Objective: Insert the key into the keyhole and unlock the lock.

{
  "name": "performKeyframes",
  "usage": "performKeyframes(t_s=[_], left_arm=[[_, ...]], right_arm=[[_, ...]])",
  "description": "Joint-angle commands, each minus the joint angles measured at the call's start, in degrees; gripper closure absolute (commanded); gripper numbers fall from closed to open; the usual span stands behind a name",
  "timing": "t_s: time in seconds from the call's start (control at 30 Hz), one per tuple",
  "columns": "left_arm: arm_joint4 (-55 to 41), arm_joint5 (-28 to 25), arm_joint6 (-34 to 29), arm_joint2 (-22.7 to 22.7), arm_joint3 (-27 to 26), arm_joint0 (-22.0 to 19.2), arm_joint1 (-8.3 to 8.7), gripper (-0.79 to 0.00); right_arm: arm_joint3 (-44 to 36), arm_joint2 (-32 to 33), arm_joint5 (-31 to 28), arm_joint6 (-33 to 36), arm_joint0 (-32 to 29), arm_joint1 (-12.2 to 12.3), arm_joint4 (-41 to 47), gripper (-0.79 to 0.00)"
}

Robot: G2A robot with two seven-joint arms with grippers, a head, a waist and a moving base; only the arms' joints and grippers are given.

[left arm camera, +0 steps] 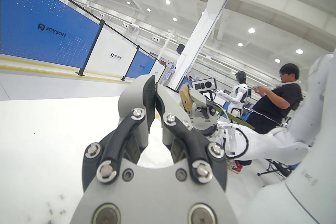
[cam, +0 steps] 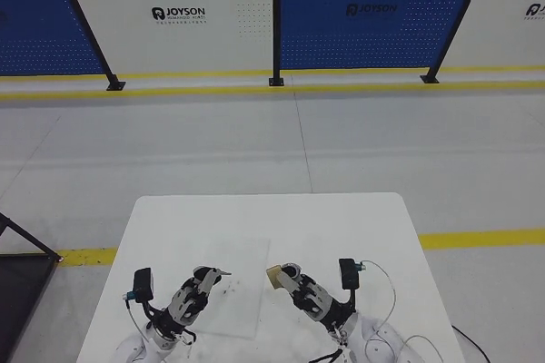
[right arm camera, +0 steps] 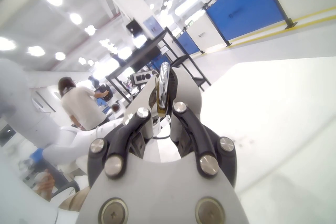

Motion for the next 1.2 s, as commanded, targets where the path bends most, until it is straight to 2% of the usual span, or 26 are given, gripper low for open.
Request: performKeyframes(t_s=[0.0,0.23,0.33,0.43,0.6,0.67,0.8,1.0,1.17], left_arm=[[0.0,0.0,0.0,0.0,0.0,0.0,0.0,0.0],[0.0,0.0,0.0,0.0,0.0,0.0,0.0,0.0],[-0.75,0.28,-0.23,0.57,-0.39,-0.16,-0.1,0.0],[-4.15,0.0,2.29,3.07,-1.07,-0.4,-0.65,0.0],[-8.67,0.0,10.86,9.81,-1.43,-1.04,-1.6,0.0],[-9.83,0.0,13.44,12.89,-1.46,-1.39,-1.85,0.0],[-12.89,0.0,13.45,16.44,-1.34,-2.53,-2.28,0.0],[-12.99,0.0,13.44,19.63,0.75,-4.44,-3.06,0.0],[-14.81,0.0,13.44,21.43,2.08,-5.68,-3.81,0.0]], right_arm=[[-0.01,-0.01,0.0,-0.02,-0.01,0.0,0.02,0.0],[-0.01,-0.01,0.0,-0.02,-0.01,0.0,0.02,0.0],[0.42,-0.81,0.2,-2.29,0.16,-0.35,2.3,0.0],[1.76,-2.32,-2.26,-8.28,0.23,-1.08,3.67,0.0],[4.12,-6.08,-7.45,-20.36,0.33,-2.94,3.48,0.0],[5.0,-7.09,-7.31,-25.05,0.87,-3.82,1.66,0.0],[7.46,-9.79,-6.28,-34.02,2.13,-5.77,-3.67,0.0],[12.58,-13.07,-4.47,-42.07,4.69,-7.96,-12.15,0.0],[12.78,-13.15,-4.24,-42.5,4.76,-8.04,-12.66,0.0]])
